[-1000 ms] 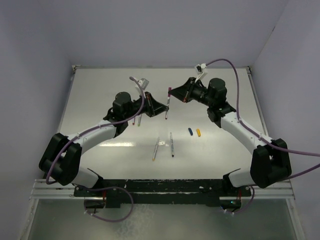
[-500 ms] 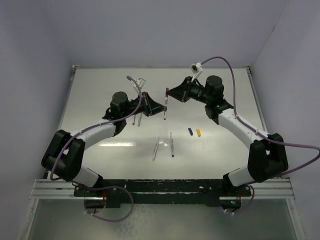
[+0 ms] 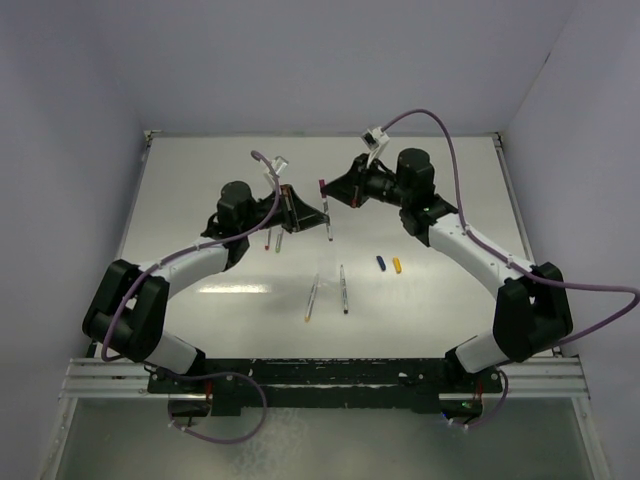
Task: Insert the pens into the pen caps
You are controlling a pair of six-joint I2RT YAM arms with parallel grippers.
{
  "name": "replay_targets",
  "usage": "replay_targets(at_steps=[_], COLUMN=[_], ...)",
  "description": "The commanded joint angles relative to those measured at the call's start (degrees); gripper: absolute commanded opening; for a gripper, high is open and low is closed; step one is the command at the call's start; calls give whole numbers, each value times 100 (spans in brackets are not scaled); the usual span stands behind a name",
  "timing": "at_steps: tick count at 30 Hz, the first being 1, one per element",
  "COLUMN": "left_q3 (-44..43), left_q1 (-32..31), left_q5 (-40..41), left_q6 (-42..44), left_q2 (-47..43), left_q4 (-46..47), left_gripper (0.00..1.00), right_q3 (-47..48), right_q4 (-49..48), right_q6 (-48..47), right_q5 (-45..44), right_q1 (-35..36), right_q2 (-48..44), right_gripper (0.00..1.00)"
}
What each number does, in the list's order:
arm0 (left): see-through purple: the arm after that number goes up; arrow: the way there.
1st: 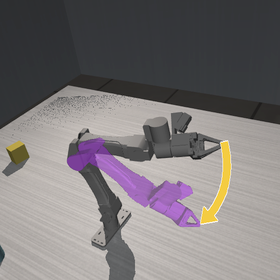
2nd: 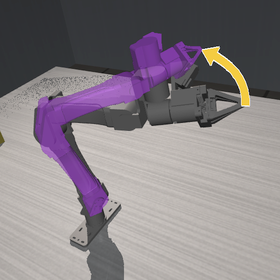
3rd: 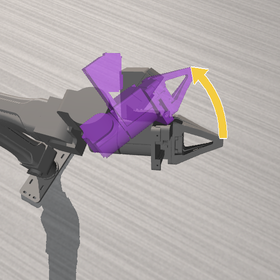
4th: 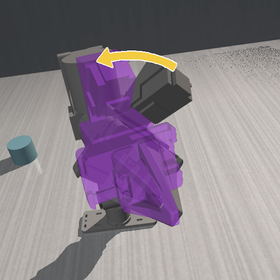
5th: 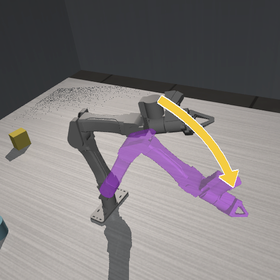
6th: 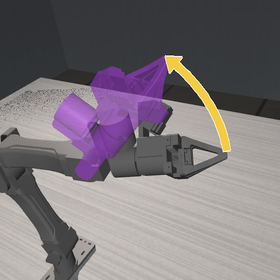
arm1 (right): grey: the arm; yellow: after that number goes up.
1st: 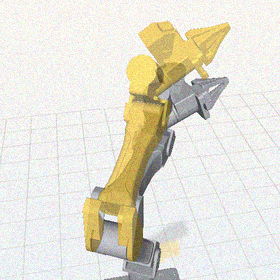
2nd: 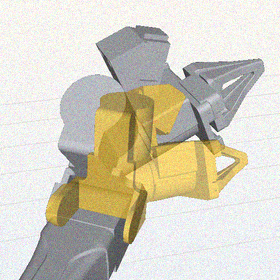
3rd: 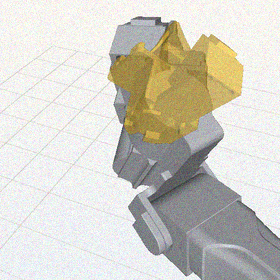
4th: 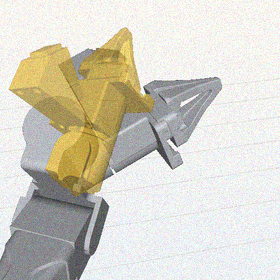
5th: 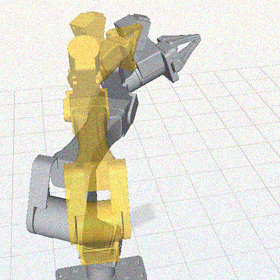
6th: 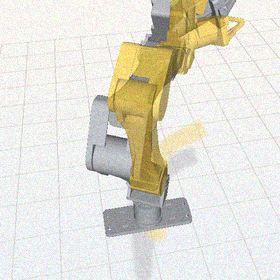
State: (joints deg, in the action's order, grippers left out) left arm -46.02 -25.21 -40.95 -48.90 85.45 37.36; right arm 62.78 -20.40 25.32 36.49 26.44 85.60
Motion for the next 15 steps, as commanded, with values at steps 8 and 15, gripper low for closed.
replay_targets(at_steps=[8, 15], left_q3=[-336, -210], left_q1=[439, 442], left_q5=[836, 1021], left_q6=[347, 1470], left_q2=[-573, -967], left_q4=[878, -1283], left_gripper=[0, 0], right_q3=[20, 904], right_q4=[1700, 2101], right_q6=[11, -80], right_q5=[22, -570], right_q1=[301, 300], right_q2=[-26, -325], right_gripper=[20, 50])
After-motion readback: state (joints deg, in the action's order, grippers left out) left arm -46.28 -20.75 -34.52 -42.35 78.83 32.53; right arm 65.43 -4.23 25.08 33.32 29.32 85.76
